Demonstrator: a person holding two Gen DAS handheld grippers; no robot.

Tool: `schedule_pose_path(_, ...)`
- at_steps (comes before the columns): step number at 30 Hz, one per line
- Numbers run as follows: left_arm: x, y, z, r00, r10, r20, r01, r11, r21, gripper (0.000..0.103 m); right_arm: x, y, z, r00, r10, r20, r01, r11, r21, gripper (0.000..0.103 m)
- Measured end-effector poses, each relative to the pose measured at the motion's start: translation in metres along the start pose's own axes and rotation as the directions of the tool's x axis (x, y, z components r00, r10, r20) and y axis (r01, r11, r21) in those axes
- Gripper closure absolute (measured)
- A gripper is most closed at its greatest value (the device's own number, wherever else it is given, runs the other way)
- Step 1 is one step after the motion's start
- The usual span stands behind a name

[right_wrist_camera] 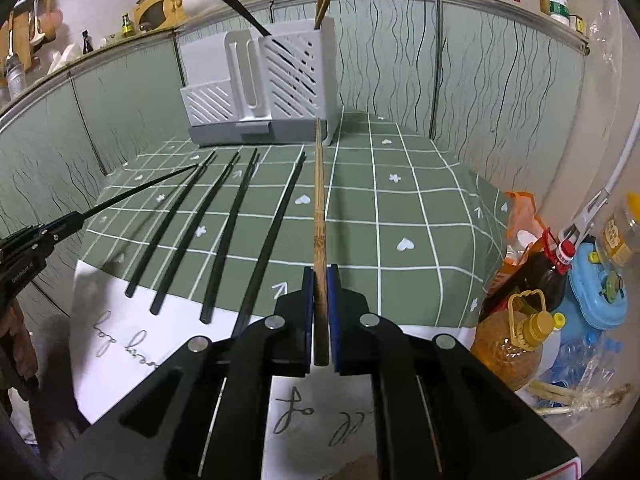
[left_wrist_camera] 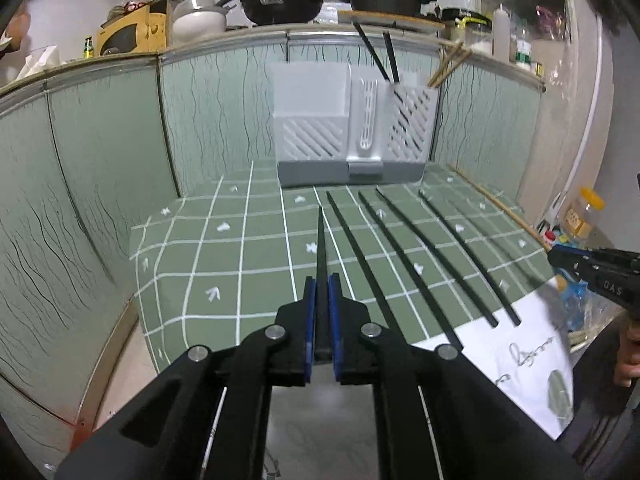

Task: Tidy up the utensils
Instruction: 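Lift both held chopsticks and carry them above the white utensil holder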

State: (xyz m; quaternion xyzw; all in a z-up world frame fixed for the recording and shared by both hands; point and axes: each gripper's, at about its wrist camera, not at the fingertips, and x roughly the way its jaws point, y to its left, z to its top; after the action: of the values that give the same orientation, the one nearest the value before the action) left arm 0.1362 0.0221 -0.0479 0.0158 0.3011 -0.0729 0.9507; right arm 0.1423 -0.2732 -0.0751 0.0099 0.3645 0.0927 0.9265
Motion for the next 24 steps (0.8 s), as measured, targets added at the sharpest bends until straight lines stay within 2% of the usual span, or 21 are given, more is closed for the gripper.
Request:
schedule_pose_path(8, -0.014, 0.005, 0.017, 0.999, -0.009, 0.033, 0.009, 1.0, 0.001, 0.097, -0.015, -0.001, 0.012, 0.998, 0.055, 0.016, -0.055, 0.998, 0.013, 0.096)
schedule_pose_path(24, -0.041, 0.013, 0.059, 0.994, -0.037, 0.102, 0.038, 0.999, -0.009, 0.097, -0.06, 0.013, 0.054, 0.989, 0.08, 0.122, -0.074, 0.996, -0.054, 0.096)
